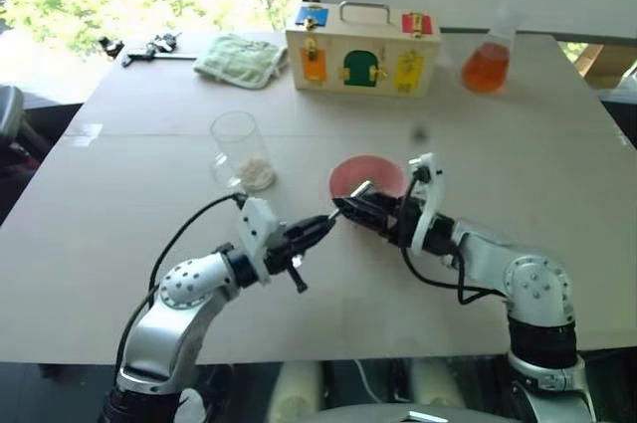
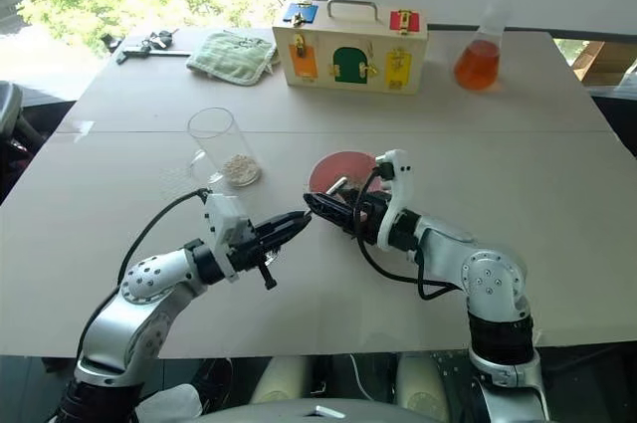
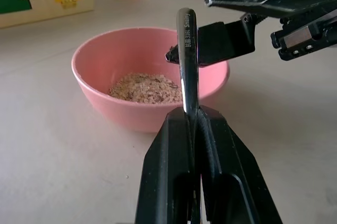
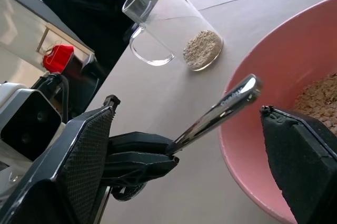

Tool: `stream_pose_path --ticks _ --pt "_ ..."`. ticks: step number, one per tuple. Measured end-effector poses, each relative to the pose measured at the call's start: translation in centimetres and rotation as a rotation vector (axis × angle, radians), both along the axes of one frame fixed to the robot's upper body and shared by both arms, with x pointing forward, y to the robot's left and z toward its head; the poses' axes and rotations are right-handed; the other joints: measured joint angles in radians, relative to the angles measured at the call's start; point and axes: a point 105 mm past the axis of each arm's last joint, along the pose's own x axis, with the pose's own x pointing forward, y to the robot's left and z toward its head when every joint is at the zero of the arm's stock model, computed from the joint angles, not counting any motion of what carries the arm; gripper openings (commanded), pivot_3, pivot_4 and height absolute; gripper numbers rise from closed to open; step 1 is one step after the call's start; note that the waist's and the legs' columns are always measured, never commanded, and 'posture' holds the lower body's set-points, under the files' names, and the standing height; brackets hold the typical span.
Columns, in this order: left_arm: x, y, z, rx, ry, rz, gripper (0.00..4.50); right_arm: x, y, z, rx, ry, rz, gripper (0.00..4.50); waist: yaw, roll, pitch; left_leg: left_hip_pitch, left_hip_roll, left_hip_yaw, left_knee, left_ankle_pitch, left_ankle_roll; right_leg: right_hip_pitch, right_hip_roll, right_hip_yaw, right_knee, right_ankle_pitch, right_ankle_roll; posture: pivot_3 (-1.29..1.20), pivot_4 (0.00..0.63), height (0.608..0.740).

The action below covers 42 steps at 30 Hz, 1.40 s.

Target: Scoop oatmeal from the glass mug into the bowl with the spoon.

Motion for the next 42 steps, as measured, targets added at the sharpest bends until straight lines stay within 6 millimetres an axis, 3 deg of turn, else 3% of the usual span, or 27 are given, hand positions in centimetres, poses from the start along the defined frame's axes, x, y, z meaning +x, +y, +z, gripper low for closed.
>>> stream_pose_path --ticks 11,15,23,34,37,42 --pt "0.3 -0.1 -0.3 0.019 -0.044 0.011 0.05 0.4 0.4 0.6 0.025 0.018 -0.034 4.50 -0.010 0.000 0.000 0.000 0.001 0.000 0.000 0.000 0.000 0.000 0.001 0.000 0.000 0.000 0.000 0.00 0.150 0.740" --pt "0.6 0.0 -0.6 0.019 -0.049 0.040 0.00 0.6 0.6 0.7 0.032 0.022 -0.043 3.55 -0.015 0.000 0.000 0.000 0.001 0.000 0.000 0.000 0.000 0.000 0.001 0.000 0.000 0.000 0.000 0.00 0.150 0.740" --pt "0.8 -0.3 -0.5 -0.008 -0.068 0.062 0.00 1.2 0.3 0.4 0.029 0.038 -0.081 0.26 -0.020 0.000 0.000 0.000 0.001 0.000 0.000 0.000 0.000 0.000 0.001 0.000 0.000 0.000 0.000 0.00 0.150 0.740" --pt "0.7 -0.4 -1.0 -0.025 -0.036 0.074 0.00 1.1 0.6 0.7 0.044 0.034 -0.071 0.12 -0.021 0.001 0.001 0.000 0.001 0.000 0.000 0.000 0.000 -0.001 0.001 0.000 0.000 0.000 0.000 0.00 0.150 0.740" --pt "0.7 -0.4 -1.3 -0.039 -0.003 0.070 1.06 1.2 0.7 0.6 0.049 0.042 -0.076 0.00 -0.021 0.001 0.001 0.000 0.001 0.000 0.000 0.000 0.000 -0.001 0.001 0.000 0.000 0.000 0.000 0.00 0.150 0.740" --pt "0.7 0.1 -1.3 -0.037 0.003 0.084 3.36 1.4 0.5 0.9 0.077 0.051 -0.095 0.00 -0.021 0.001 0.001 0.000 0.001 0.000 0.000 0.000 0.000 -0.001 0.001 0.000 0.000 0.000 0.000 0.00 0.150 0.740"
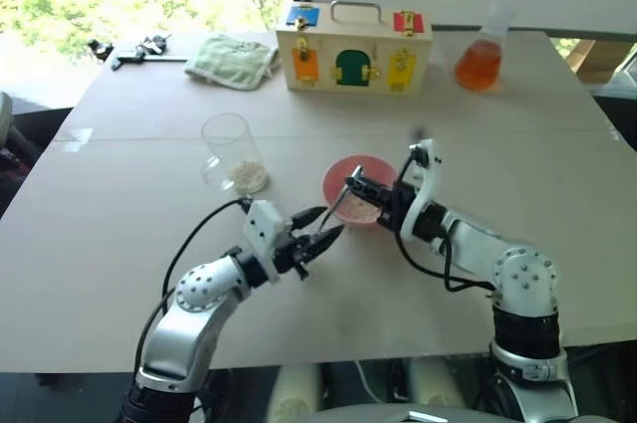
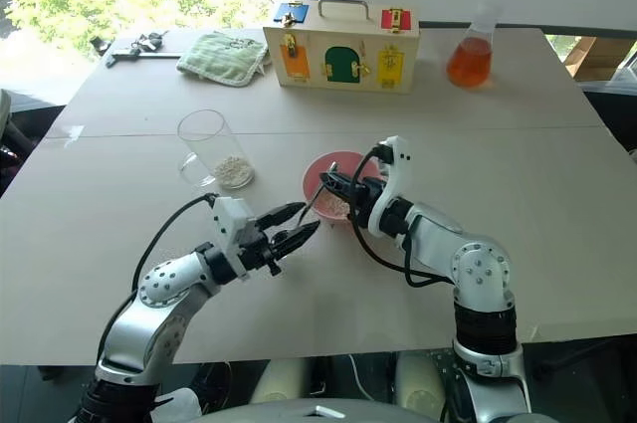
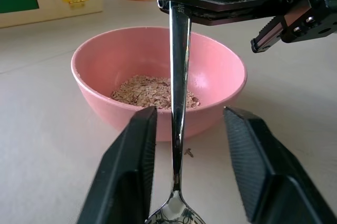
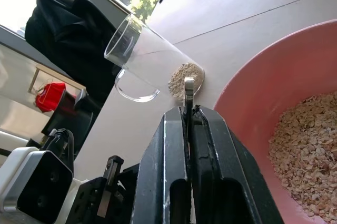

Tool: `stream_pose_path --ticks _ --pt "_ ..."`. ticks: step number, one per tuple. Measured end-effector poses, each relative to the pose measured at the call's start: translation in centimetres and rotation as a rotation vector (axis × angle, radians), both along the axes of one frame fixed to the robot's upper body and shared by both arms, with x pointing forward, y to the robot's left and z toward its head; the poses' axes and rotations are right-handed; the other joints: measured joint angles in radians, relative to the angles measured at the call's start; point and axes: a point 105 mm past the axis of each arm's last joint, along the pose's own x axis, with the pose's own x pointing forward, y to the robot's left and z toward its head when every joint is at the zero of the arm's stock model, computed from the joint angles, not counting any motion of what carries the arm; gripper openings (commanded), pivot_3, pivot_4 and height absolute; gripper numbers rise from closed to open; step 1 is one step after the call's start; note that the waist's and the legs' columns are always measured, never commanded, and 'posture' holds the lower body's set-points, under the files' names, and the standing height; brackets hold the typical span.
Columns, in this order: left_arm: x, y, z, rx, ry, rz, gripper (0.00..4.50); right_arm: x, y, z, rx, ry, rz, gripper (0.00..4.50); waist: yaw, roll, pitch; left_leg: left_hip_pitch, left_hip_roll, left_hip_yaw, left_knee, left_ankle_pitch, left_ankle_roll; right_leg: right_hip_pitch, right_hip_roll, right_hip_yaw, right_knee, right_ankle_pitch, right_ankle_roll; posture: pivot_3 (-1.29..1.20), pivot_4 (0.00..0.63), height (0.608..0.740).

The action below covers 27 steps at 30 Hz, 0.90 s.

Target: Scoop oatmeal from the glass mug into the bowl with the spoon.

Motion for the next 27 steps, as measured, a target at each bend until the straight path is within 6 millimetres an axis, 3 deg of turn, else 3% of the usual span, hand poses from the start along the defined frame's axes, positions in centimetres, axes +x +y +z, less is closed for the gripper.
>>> stream_pose_path --ticks 3,6,8,11,15,23,27 --pt "-0.3 1.0 0.4 -0.009 -0.009 0.051 3.36 0.2 -0.5 0.4 0.020 0.001 -0.011 0.00 -0.001 0.000 0.000 0.000 0.000 0.000 0.000 0.000 0.000 0.000 0.000 0.000 0.000 0.000 0.000 0.00 0.150 0.740" --pt "-1.2 2.3 2.5 -0.085 -0.068 0.150 3.36 0.6 -1.9 0.7 0.039 0.006 -0.037 0.00 -0.001 0.000 0.000 -0.001 0.000 0.000 0.000 0.000 0.000 -0.001 -0.001 0.000 -0.001 0.000 0.000 0.00 0.150 0.740" --pt "-1.5 4.0 3.4 -0.073 -0.135 0.316 3.36 1.0 -2.7 1.0 0.073 0.024 -0.056 0.00 0.000 0.000 0.000 -0.001 0.000 0.000 0.000 0.000 0.000 -0.001 -0.001 0.000 -0.001 0.000 0.000 0.00 0.150 0.740" --pt "-1.2 6.9 2.7 -0.022 -0.160 0.606 3.36 1.1 -3.2 1.6 0.127 0.025 -0.057 0.00 0.000 0.000 0.000 -0.001 0.000 0.000 0.000 0.000 0.000 -0.001 -0.001 0.000 0.000 0.000 0.000 0.00 0.150 0.740" --pt "-1.1 8.2 2.3 0.057 -0.206 0.794 3.36 0.8 -3.0 2.8 0.180 0.009 -0.020 0.00 0.002 0.000 0.000 -0.001 0.000 -0.001 0.000 0.000 0.000 -0.001 -0.001 0.000 0.000 0.000 0.000 0.00 0.150 0.740" --pt "2.1 11.7 1.6 0.182 -0.256 1.030 3.36 0.6 -3.7 6.8 0.223 -0.108 0.041 0.00 0.002 0.000 0.000 -0.006 0.000 -0.001 0.000 0.000 0.000 -0.006 0.000 -0.001 0.001 0.000 0.000 0.00 0.150 0.740" --pt "2.4 13.2 0.8 0.192 -0.237 1.089 3.36 0.9 -4.1 8.0 0.239 -0.138 0.021 0.00 0.001 0.000 0.000 -0.014 0.000 0.001 0.001 0.003 -0.004 -0.014 -0.001 0.000 0.002 0.001 0.000 0.00 0.150 0.740"
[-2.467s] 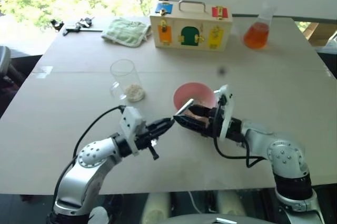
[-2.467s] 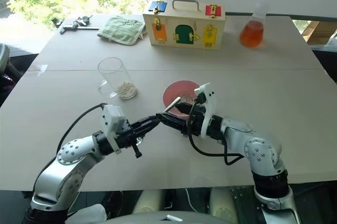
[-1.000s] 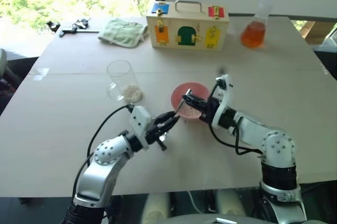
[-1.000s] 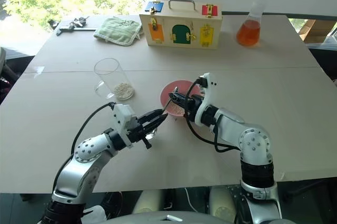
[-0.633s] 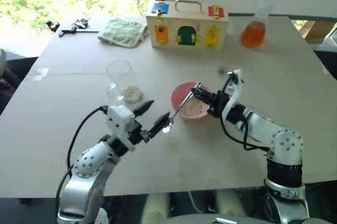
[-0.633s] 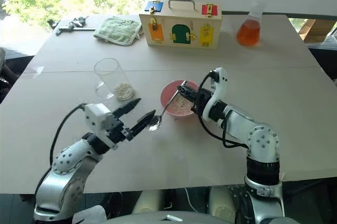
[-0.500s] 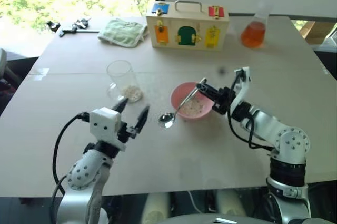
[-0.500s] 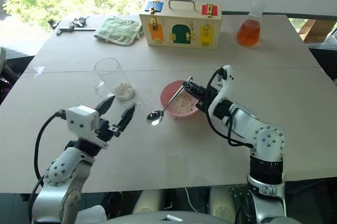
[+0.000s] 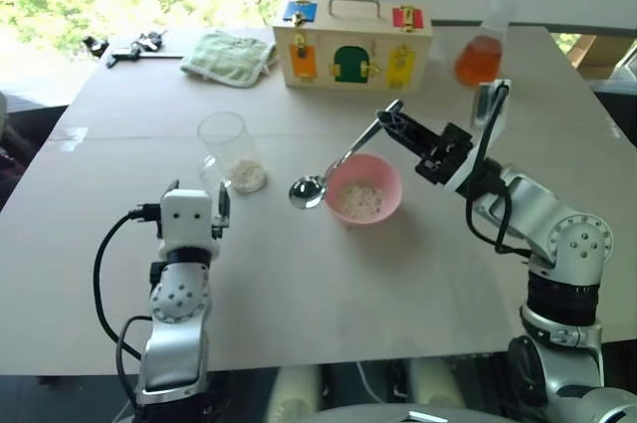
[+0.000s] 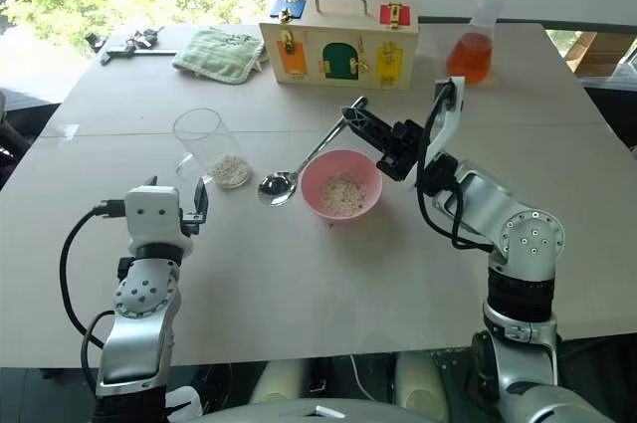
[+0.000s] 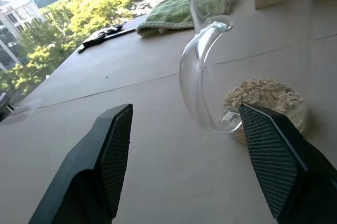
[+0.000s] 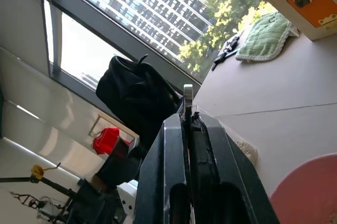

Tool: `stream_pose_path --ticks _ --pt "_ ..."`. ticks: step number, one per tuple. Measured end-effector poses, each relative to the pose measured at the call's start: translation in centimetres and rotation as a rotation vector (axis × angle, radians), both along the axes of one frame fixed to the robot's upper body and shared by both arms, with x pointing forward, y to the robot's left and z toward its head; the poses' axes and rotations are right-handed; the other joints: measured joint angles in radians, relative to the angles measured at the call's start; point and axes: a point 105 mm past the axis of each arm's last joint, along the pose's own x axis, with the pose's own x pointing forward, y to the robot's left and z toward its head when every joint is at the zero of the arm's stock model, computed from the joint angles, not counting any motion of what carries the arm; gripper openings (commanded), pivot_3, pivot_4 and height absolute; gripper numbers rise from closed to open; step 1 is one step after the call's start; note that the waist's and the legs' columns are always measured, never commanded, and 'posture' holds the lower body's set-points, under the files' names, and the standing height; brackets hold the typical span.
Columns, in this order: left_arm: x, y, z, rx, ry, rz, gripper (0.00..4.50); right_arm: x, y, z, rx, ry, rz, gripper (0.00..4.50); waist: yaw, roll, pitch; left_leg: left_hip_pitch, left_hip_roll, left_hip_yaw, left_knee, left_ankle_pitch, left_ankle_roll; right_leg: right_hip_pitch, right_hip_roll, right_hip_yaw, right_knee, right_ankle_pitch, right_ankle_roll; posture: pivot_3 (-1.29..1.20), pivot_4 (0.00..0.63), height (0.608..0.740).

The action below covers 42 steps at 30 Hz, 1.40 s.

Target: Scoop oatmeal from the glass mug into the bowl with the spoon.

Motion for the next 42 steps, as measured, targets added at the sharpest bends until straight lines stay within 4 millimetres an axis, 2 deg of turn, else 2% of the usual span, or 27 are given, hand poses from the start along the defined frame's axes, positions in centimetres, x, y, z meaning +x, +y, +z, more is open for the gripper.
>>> stream_pose_path --ticks 6,17,18,20,23,25,26,32,33,35,37,42 --pt "0.8 1.0 0.2 0.002 -0.024 0.016 3.36 0.3 -0.3 0.4 0.009 -0.002 -0.027 0.00 0.003 0.000 0.000 0.000 0.000 0.000 0.000 -0.002 0.004 0.000 -0.001 -0.001 0.000 0.000 0.000 0.00 0.150 0.740" --pt "2.3 0.8 1.0 0.002 -0.064 -0.014 3.36 0.4 -0.6 0.6 0.006 -0.015 -0.039 0.00 0.002 0.000 0.000 0.000 0.000 0.001 0.000 0.000 0.000 0.000 0.000 0.000 0.000 0.000 0.001 0.00 0.150 0.740" --pt "2.4 0.9 1.0 0.002 -0.061 -0.013 2.85 0.4 -0.5 0.6 0.006 -0.017 -0.037 0.00 0.002 0.000 0.000 0.000 0.000 0.001 0.000 0.000 0.000 0.000 0.000 0.000 0.000 0.000 0.001 0.00 0.150 0.740" --pt "2.4 0.9 0.9 -0.001 -0.061 -0.014 2.21 0.4 -0.5 0.6 0.006 -0.022 -0.039 0.00 0.002 0.000 0.000 0.000 0.000 0.001 0.000 0.000 0.000 0.000 -0.001 0.000 0.000 0.000 0.001 0.00 0.150 0.740" --pt "2.5 0.8 1.1 -0.017 -0.068 -0.023 0.74 0.6 -0.4 1.0 -0.001 -0.041 -0.047 0.00 0.001 0.000 0.000 0.000 0.000 0.001 0.000 0.000 0.000 0.000 -0.001 0.000 0.000 0.000 0.001 0.00 0.150 0.740" --pt "2.8 0.5 2.1 -0.028 -0.112 -0.043 0.02 0.9 -0.2 1.9 0.001 -0.064 -0.047 0.00 0.001 0.000 0.000 0.001 0.000 0.001 0.001 0.000 0.000 0.000 0.000 0.000 0.001 0.001 0.001 0.00 0.150 0.740" --pt "3.0 0.2 2.7 -0.023 -0.129 -0.059 0.02 1.0 0.0 2.4 0.001 -0.080 -0.046 0.00 0.001 0.000 0.000 0.001 0.000 0.001 0.001 0.000 0.000 0.000 0.000 0.000 0.001 0.001 0.001 0.00 0.150 0.740" --pt "3.3 0.4 2.4 -0.047 -0.118 -0.083 0.02 1.7 0.9 5.0 -0.027 -0.197 -0.055 0.00 0.000 0.000 0.000 0.001 0.000 0.002 0.001 0.000 0.000 0.000 0.000 0.000 0.001 0.001 0.001 0.00 0.150 0.740" --pt "3.5 0.4 2.5 -0.046 -0.117 -0.101 0.02 2.3 1.4 5.6 -0.054 -0.233 -0.072 0.00 0.000 0.000 0.000 0.001 0.000 0.002 0.001 0.000 0.000 0.000 0.000 0.000 0.001 0.001 0.001 0.00 0.150 0.740" --pt "3.6 0.2 2.5 -0.048 -0.115 -0.113 0.02 2.5 1.7 6.1 -0.075 -0.268 -0.077 0.00 0.003 0.000 0.000 0.001 0.000 0.001 0.001 0.000 0.000 0.001 0.000 0.000 0.001 0.001 0.001 0.00 0.150 0.740" --pt "3.9 -0.2 2.5 -0.055 -0.109 -0.146 0.02 2.8 2.6 6.3 -0.166 -0.350 -0.080 0.00 0.006 0.000 0.000 0.000 0.000 0.001 0.001 0.000 0.000 0.000 0.000 0.000 0.001 0.001 0.001 0.00 0.150 0.740" --pt "5.3 -2.3 2.3 -0.202 -0.041 -0.252 0.02 2.3 4.7 6.7 -0.277 -0.520 -0.043 0.00 0.012 0.000 0.000 -0.001 -0.001 0.001 0.002 0.001 -0.001 0.000 0.000 -0.001 0.000 0.001 0.001 0.00 0.150 0.740"
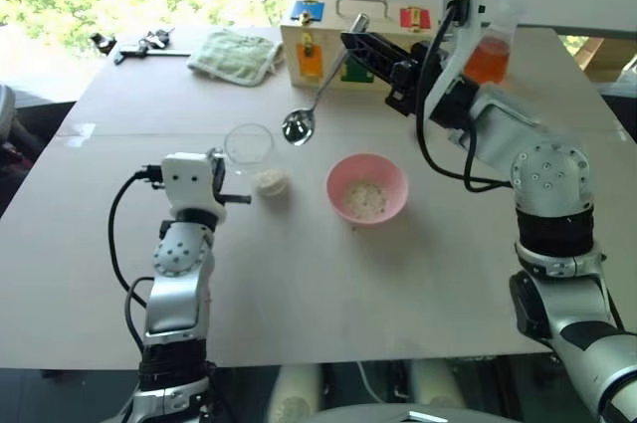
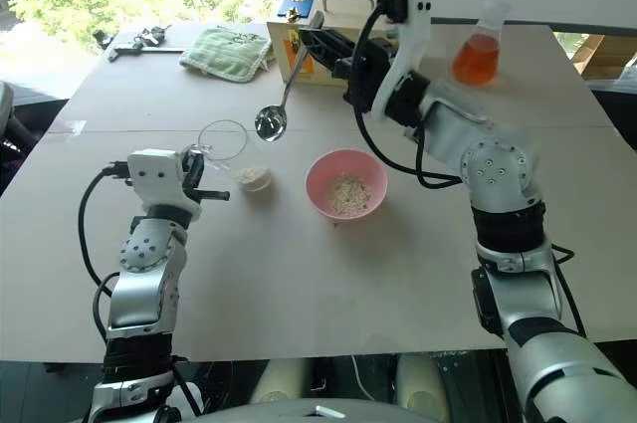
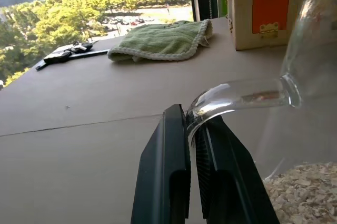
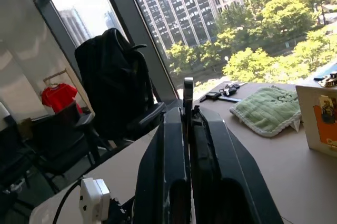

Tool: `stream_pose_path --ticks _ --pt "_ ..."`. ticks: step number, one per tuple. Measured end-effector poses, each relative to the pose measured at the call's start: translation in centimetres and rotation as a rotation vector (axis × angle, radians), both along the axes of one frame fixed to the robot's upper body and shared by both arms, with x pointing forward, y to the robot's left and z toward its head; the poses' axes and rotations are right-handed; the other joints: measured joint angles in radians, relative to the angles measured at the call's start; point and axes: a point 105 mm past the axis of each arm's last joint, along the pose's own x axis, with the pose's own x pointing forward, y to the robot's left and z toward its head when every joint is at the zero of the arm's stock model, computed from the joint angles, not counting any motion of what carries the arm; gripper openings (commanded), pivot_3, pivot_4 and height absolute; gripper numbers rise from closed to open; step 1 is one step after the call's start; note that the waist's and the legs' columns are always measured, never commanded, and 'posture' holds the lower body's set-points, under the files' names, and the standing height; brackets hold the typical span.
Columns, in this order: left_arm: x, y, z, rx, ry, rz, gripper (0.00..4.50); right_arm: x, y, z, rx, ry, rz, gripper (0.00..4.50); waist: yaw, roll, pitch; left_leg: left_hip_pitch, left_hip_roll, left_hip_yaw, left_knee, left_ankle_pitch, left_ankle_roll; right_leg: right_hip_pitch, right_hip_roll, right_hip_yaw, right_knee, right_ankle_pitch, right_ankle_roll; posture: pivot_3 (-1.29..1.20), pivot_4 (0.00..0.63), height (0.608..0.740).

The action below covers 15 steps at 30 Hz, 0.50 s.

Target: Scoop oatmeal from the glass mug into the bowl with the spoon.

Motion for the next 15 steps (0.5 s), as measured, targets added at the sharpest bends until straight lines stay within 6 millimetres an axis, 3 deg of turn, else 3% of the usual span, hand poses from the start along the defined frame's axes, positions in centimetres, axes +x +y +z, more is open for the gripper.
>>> stream_pose_path --ticks 7,11,15 --pt "1.2 -3.7 0.2 -0.053 0.141 -0.173 0.02 0.0 1.1 0.6 -0.044 -0.112 0.007 0.00 -0.006 0.000 0.000 0.000 -0.001 0.000 0.000 0.000 -0.001 0.000 0.001 0.000 0.000 0.000 0.000 0.00 0.150 0.740" --pt "1.7 -4.0 0.8 0.016 0.199 -0.216 0.02 -0.1 1.2 1.4 -0.086 -0.196 -0.006 0.00 -0.011 0.000 0.000 0.000 -0.001 0.000 0.000 0.001 -0.001 0.000 0.002 0.000 0.000 0.000 0.000 0.00 0.150 0.740" --pt "2.2 -4.0 1.8 0.084 0.239 -0.264 0.02 0.3 1.7 -0.5 -0.252 -0.272 -0.018 0.00 -0.012 -0.001 0.001 0.000 -0.001 0.000 0.000 0.001 -0.001 0.000 0.002 0.000 0.000 0.000 0.000 0.00 0.150 0.740"
